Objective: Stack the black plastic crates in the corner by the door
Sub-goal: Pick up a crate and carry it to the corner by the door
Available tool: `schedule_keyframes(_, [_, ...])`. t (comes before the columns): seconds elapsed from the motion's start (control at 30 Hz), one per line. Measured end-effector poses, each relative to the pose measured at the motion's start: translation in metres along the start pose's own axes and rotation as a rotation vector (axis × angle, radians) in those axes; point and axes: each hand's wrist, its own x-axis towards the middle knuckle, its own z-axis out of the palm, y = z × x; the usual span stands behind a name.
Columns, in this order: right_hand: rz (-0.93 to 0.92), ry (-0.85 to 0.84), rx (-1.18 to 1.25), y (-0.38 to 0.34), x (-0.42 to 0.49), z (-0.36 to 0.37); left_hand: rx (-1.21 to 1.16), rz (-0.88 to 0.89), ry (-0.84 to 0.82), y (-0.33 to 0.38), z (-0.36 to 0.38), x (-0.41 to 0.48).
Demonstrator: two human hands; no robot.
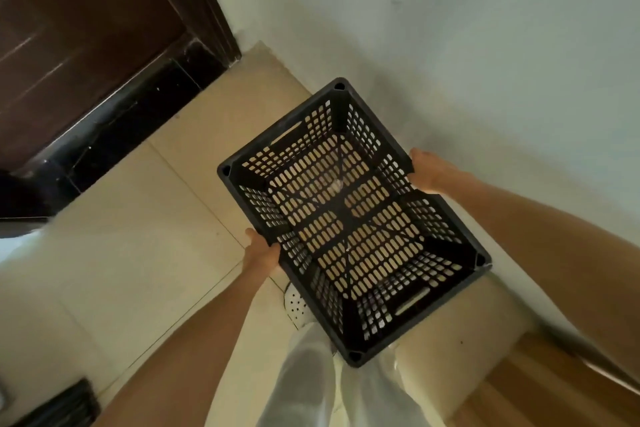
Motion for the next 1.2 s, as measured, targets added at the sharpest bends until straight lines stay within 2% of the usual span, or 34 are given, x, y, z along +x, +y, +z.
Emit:
schedule_keyframes(0.13, [0.055, -0.018, 0.051, 0.011, 0.043, 0.037, -0.006, -0.001, -0.019, -0.007, 0.029, 0.049])
schedule_keyframes(0.33, [0.203, -0.052, 0.284, 0.023, 0.081, 0.082, 0.022, 0.005, -0.026, -0.027, 0.061, 0.092])
schedule_keyframes(0.6, [0.233, -0.089, 0.319, 0.025, 0.109, 0.120, 0.097, -0.044, -0.038, -0.051, 0.077, 0.118])
schedule_keyframes(0.83, [0.211, -0.084, 0.299, 0.022, 0.114, 0.116, 0.091, -0.117, -0.101, -0.047, 0.072, 0.131])
schedule_keyframes(0.9, [0.189, -0.098, 0.260, 0.017, 0.108, 0.111, 0.230, -0.103, -0.120, -0.040, 0.064, 0.126])
schedule_keyframes(1.03, [0.026, -0.111, 0.110, -0.009, 0.088, 0.088, 0.782, 0.105, -0.132, -0.028, 0.037, 0.105])
schedule_keyframes(1.2, [-0.175, -0.104, 0.015, -0.046, 0.041, 0.041, 0.815, 0.239, -0.051, -0.016, 0.007, 0.060])
